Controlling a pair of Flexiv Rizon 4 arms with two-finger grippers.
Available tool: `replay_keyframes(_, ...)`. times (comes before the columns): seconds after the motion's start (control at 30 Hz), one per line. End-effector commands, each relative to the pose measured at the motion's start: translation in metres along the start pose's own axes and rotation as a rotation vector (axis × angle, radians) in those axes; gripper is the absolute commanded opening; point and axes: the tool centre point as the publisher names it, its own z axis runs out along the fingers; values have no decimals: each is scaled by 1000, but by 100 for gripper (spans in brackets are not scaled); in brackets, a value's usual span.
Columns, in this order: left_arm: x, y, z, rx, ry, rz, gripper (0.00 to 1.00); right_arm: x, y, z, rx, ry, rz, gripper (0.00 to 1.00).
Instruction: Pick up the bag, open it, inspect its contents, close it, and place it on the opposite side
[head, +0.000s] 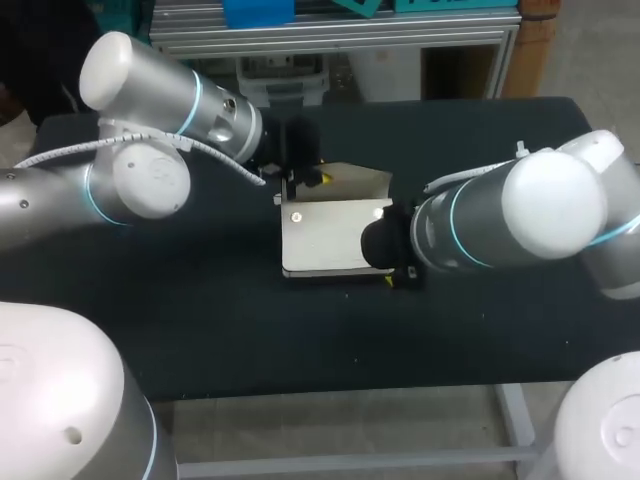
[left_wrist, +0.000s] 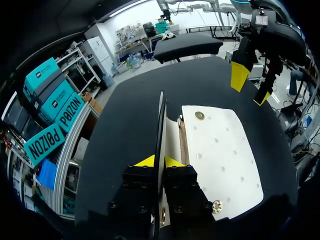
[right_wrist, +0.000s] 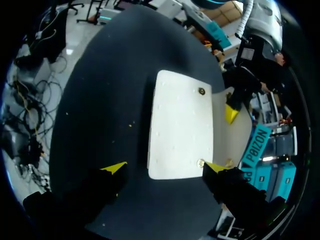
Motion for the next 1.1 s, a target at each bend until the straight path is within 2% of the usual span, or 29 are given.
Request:
replay_keyframes(0.03,1,-9,-13,-21,-9,-6,0,2,-7,-14,-12,-439,8,71)
replay_keyframes(0.07,1,-11,-15,-22,-9,-7,0,1,-8,-16,-8,-441,12,51)
replay_keyframes(0.13,1,-14,-19,-23,-6,-15,0,-2,-9,-19,-9,-450,17,38)
replay_keyframes(0.17,0,-15,-21,-23,-7,-18,0,-3,-10,-20,-7,-453,21,24)
replay_keyframes(0.2,0,-17,-23,-22,-3,-24,0,-5,-10,-22,-6,-455,25,0)
replay_keyframes(0.4,-2,-24,-36,-29,43,-70,0,-15,-12,-30,-16,-469,51,0)
replay_keyframes(0.9,-2,-24,-36,-29,43,-70,0,-30,-12,-51,5,-496,63,0)
replay_keyframes(1.1,12,-42,-40,-28,-42,-113,0,-44,-2,-49,4,-513,44,0)
